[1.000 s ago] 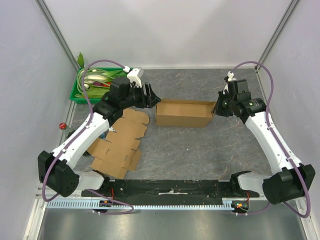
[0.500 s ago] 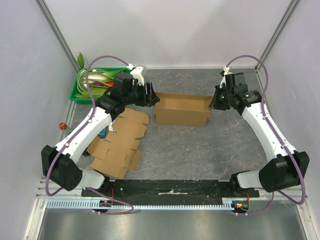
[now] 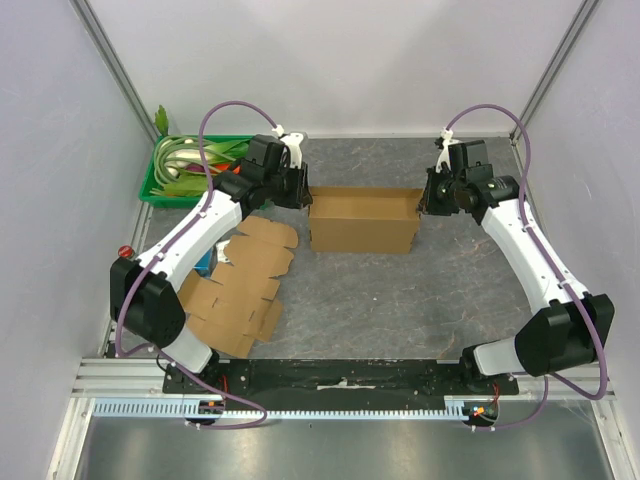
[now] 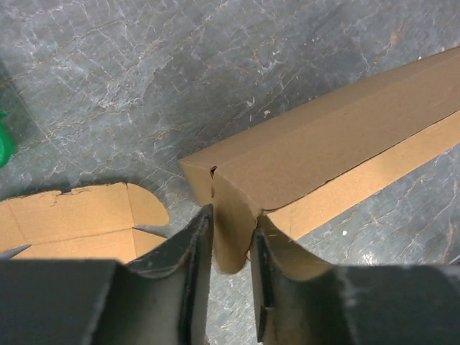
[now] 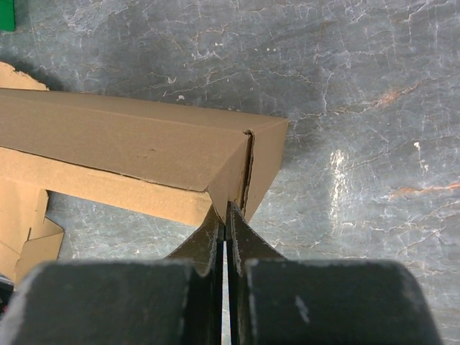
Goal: Fold the paper box
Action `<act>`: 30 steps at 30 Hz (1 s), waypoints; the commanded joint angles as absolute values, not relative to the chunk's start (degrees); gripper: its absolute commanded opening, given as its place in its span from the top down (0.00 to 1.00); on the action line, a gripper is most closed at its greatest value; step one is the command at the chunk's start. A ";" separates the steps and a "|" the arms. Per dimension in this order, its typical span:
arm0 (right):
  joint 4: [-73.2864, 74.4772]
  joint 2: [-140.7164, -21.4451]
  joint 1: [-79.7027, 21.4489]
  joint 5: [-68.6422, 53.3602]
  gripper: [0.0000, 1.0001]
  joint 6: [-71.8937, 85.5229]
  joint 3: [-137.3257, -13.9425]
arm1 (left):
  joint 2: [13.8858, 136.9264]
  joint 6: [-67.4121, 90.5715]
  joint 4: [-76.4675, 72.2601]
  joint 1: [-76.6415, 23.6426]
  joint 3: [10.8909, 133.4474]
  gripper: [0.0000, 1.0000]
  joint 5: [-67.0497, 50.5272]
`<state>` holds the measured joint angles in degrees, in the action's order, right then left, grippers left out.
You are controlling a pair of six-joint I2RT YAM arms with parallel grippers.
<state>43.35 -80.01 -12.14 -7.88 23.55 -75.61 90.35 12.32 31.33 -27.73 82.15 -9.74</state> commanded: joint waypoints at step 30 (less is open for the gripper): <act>50.98 -84.99 -15.03 3.87 1.00 7.21 -81.83 | 94.75 11.69 31.90 -27.60 83.85 0.92 -12.39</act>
<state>47.81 -83.88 -14.94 -0.19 10.24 -80.95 93.25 11.90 30.89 -27.66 83.53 -11.09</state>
